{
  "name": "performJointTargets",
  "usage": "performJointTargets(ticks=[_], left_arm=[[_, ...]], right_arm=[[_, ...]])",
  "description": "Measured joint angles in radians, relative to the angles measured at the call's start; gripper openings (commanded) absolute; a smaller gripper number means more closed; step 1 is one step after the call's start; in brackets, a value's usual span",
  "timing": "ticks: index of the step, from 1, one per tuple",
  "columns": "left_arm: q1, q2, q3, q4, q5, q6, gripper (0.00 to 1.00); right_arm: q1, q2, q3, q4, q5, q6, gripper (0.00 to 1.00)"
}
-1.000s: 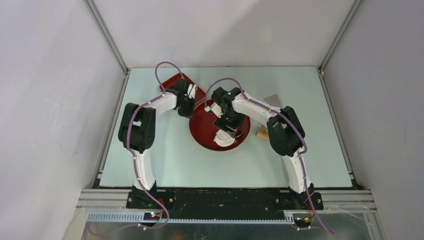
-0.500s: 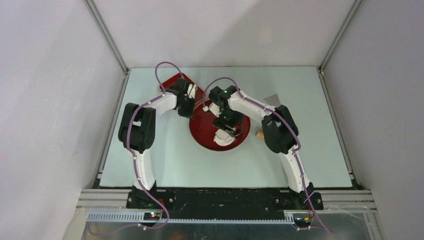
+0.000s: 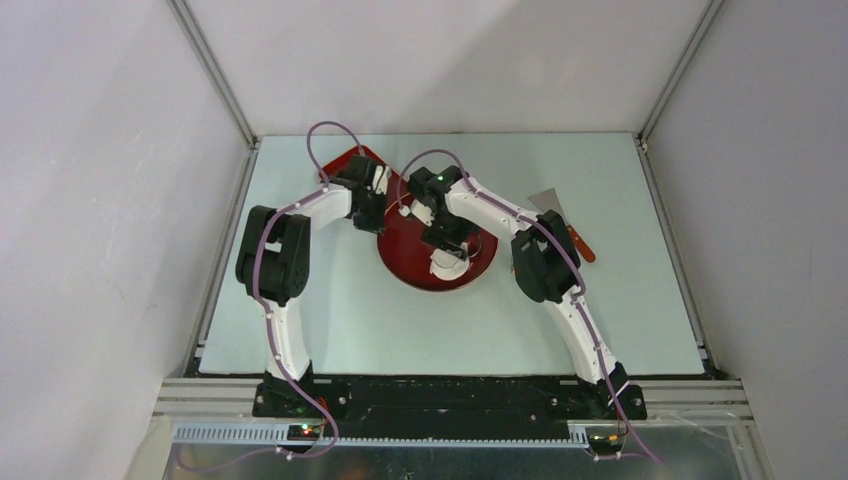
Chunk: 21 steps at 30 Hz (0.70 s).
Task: Roll out the dumpling wrappers from the dough
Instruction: Remove the dumpling wrapper from the work surface.
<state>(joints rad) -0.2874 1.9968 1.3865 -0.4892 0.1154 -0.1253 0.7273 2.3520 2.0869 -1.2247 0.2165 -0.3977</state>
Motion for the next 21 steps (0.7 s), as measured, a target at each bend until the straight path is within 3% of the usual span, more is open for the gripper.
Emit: performJointTargets(ticks=[21], left_arm=[[0.003, -0.001, -0.005, 0.016, -0.01, -0.017, 0.0]], right_arm=[[-0.005, 0.039, -0.016, 0.488, 0.261, -0.04, 0.54]])
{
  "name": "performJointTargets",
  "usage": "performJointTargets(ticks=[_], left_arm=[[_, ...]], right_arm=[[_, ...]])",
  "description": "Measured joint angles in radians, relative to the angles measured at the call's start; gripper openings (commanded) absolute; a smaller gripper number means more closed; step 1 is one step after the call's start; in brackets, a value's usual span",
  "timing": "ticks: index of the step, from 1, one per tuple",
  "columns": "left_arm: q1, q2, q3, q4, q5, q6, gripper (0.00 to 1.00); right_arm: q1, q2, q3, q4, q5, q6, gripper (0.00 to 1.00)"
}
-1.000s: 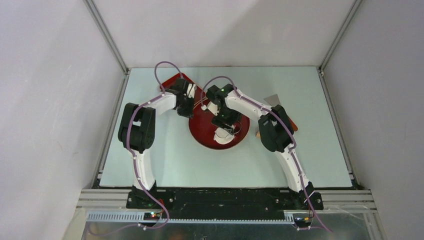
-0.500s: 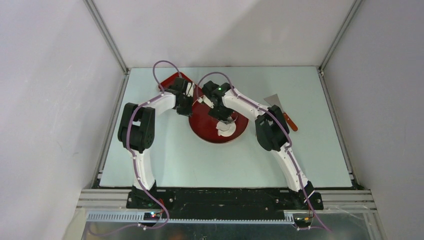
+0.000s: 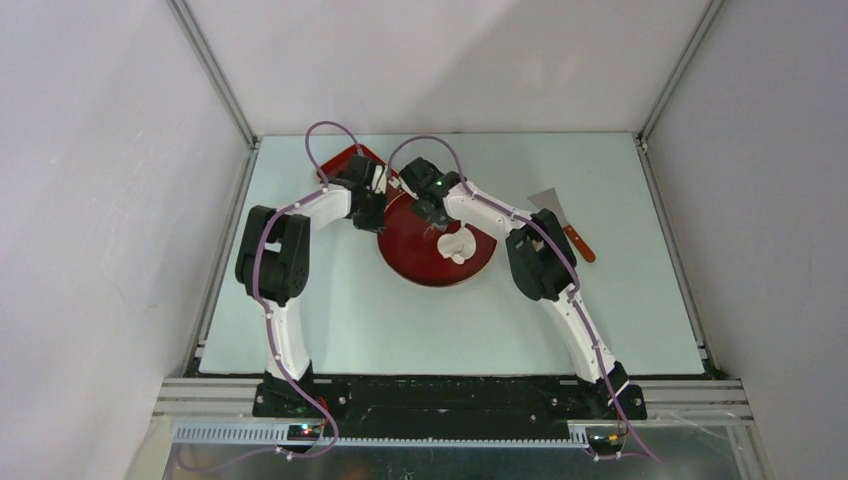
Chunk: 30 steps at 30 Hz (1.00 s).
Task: Roll out the dumpling wrappers from the dough
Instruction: Remove the dumpling wrapper from the work surface.
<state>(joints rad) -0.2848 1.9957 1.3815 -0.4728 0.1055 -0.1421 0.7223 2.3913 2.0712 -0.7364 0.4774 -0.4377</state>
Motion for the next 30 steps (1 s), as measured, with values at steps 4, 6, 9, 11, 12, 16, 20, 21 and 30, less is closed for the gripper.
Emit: performJointTargets(ticks=[4, 6, 9, 11, 12, 16, 20, 21, 30], left_arm=[[0.0, 0.0, -0.002, 0.0, 0.002, 0.0, 0.0], [-0.001, -0.001, -0.002, 0.0, 0.006, -0.001, 0.0], [-0.002, -0.003, -0.007, -0.001, 0.012, 0.0, 0.0], [-0.003, -0.007, -0.011, -0.003, 0.012, 0.0, 0.0], [-0.003, -0.008, -0.012, -0.005, 0.012, 0.0, 0.0], [-0.003, -0.009, -0.012, -0.009, 0.013, 0.0, 0.0], [-0.003, -0.009, -0.012, -0.009, 0.013, 0.0, 0.0], [-0.003, -0.009, -0.012, -0.008, 0.013, 0.0, 0.0], [-0.004, -0.01, -0.013, -0.008, 0.013, 0.001, 0.0]], right_arm=[[-0.005, -0.024, -0.04, 0.035, 0.002, 0.0, 0.55], [-0.01, -0.044, -0.066, 0.035, -0.005, 0.0, 0.55], [-0.019, -0.077, -0.084, 0.011, -0.03, 0.009, 0.55], [-0.027, -0.105, -0.085, -0.014, -0.058, 0.021, 0.57], [-0.032, -0.122, -0.085, -0.031, -0.085, 0.033, 0.57], [-0.057, -0.178, -0.085, -0.086, -0.178, 0.072, 0.6], [-0.084, -0.202, -0.084, -0.12, -0.24, 0.098, 0.62], [-0.091, -0.202, -0.082, -0.129, -0.258, 0.105, 0.62], [-0.164, -0.202, -0.05, -0.187, -0.494, 0.167, 0.63]])
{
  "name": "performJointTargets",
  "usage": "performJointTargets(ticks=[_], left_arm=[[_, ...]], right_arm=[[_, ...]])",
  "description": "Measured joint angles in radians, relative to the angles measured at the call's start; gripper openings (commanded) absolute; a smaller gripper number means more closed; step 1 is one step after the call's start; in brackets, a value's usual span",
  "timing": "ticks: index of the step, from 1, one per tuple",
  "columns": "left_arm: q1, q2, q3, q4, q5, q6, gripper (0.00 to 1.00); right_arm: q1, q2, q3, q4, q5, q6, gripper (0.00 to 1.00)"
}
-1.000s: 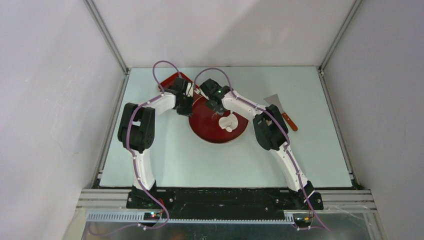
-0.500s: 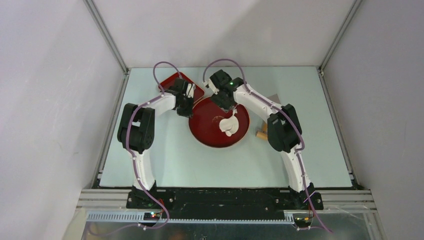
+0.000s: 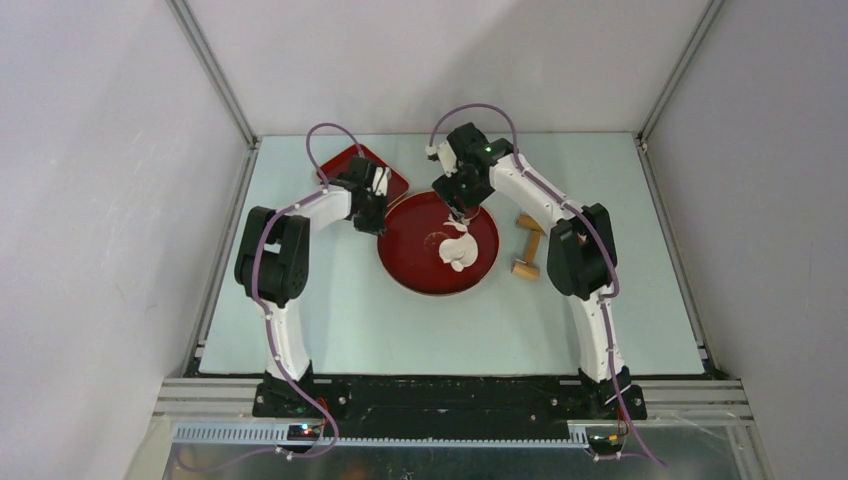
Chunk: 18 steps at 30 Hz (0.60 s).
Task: Roll out the dumpling wrappers from the dough
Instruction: Remove the dumpling wrapper from the work surface.
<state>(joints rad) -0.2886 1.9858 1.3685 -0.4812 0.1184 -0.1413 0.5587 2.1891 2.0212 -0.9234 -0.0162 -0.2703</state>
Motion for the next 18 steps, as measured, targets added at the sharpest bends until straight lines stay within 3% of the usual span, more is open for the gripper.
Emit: performJointTargets(ticks=[4, 12, 18], left_arm=[[0.0, 0.0, 0.0, 0.0, 0.0, 0.0, 0.0], [0.0, -0.009, -0.013, 0.001, 0.001, 0.0, 0.0], [0.0, -0.01, -0.015, 0.002, 0.001, 0.0, 0.0]], right_arm=[[-0.014, -0.001, 0.003, 0.003, -0.019, 0.003, 0.62], [0.034, -0.023, -0.08, 0.0, 0.138, -0.018, 0.62], [0.035, -0.024, -0.103, -0.045, 0.134, -0.019, 0.63]])
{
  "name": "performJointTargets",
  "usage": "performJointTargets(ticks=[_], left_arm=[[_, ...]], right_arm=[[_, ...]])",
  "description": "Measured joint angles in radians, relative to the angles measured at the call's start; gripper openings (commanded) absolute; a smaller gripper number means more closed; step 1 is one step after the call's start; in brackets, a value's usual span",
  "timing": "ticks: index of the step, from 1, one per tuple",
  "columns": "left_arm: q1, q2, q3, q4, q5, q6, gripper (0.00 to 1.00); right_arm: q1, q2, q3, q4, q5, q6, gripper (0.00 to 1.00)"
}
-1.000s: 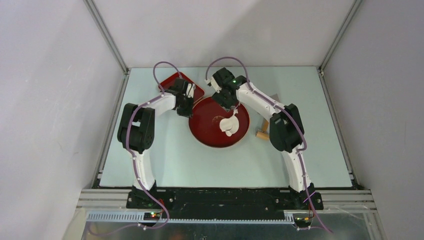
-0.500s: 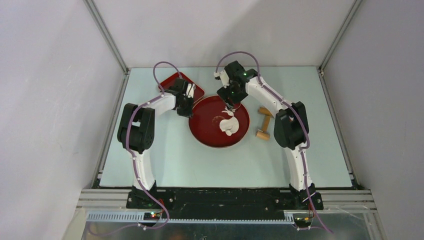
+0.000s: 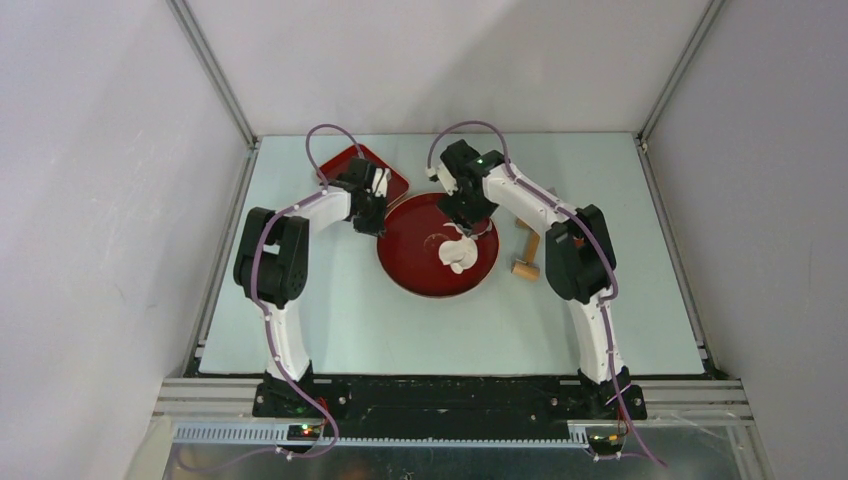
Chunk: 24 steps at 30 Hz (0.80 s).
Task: Roll out the dumpling wrappers from the dough
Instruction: Remove the dumpling wrapper from the work surface.
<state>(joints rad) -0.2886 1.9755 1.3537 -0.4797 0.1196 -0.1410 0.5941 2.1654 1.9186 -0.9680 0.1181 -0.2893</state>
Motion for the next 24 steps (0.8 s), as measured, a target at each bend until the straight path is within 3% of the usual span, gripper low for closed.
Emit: performJointTargets(ticks=[24], left_arm=[[0.006, 0.0, 0.0, 0.0, 0.02, 0.0, 0.0]], right_arm=[[0.02, 0.068, 0.026, -0.047, -0.021, 0.0, 0.62]])
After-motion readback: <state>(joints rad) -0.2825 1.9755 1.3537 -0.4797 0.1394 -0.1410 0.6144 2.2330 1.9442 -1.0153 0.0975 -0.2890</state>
